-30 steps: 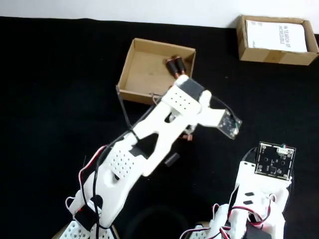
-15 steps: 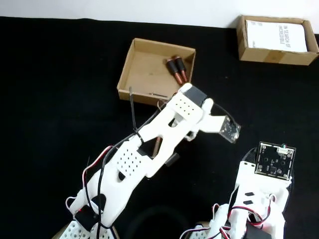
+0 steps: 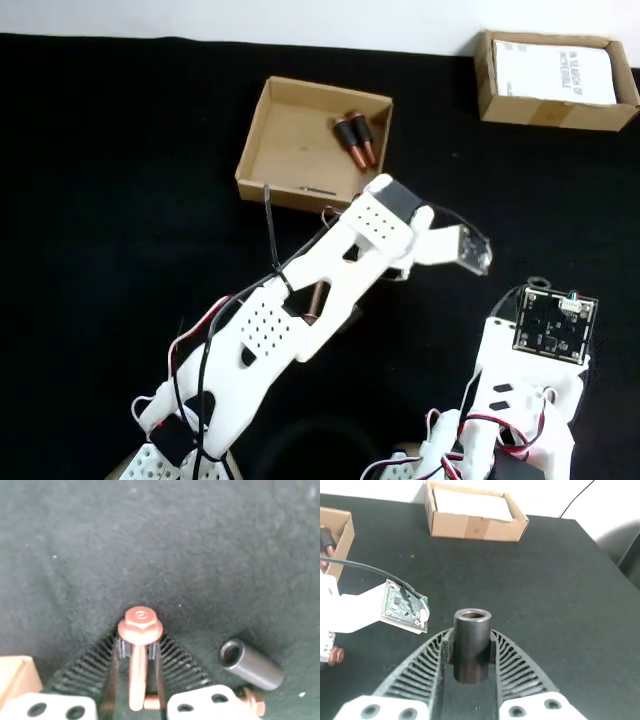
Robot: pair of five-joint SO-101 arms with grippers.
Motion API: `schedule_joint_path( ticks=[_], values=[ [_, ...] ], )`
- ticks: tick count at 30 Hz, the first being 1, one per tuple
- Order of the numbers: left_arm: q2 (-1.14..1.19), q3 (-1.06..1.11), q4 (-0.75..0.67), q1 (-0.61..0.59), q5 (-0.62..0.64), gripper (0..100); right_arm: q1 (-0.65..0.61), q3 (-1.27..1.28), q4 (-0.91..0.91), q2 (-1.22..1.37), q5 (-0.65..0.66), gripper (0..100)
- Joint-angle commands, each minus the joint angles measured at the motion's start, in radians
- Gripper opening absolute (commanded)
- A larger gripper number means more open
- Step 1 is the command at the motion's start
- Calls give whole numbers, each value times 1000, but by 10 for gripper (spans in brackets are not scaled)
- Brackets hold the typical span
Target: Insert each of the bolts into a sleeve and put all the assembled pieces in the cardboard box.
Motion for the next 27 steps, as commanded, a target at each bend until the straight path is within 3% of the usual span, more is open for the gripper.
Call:
schedule_joint_path(
  ticks=[1, 3, 9, 16, 20, 27],
  values=[
    [-56, -116, 28, 12, 127, 8, -12, -41, -41, -2, 2, 6],
    [-99, -208, 68, 7, 193, 8, -12, -41, -56, -2, -17, 6],
    [-266, -421, 147, -21, 399, 8, -70, -42, -62, 7, -282, 6],
    [-535, -487, 147, -41, 485, 8, -240, -39, -62, -2, -562, 6],
    [-685, -481, 150, -114, 752, 8, -338, -24, -61, -2, -600, 6],
    [-914, -194, 153, -343, 1008, 8, -367, 62, -53, -4, -592, 6]
  ],
)
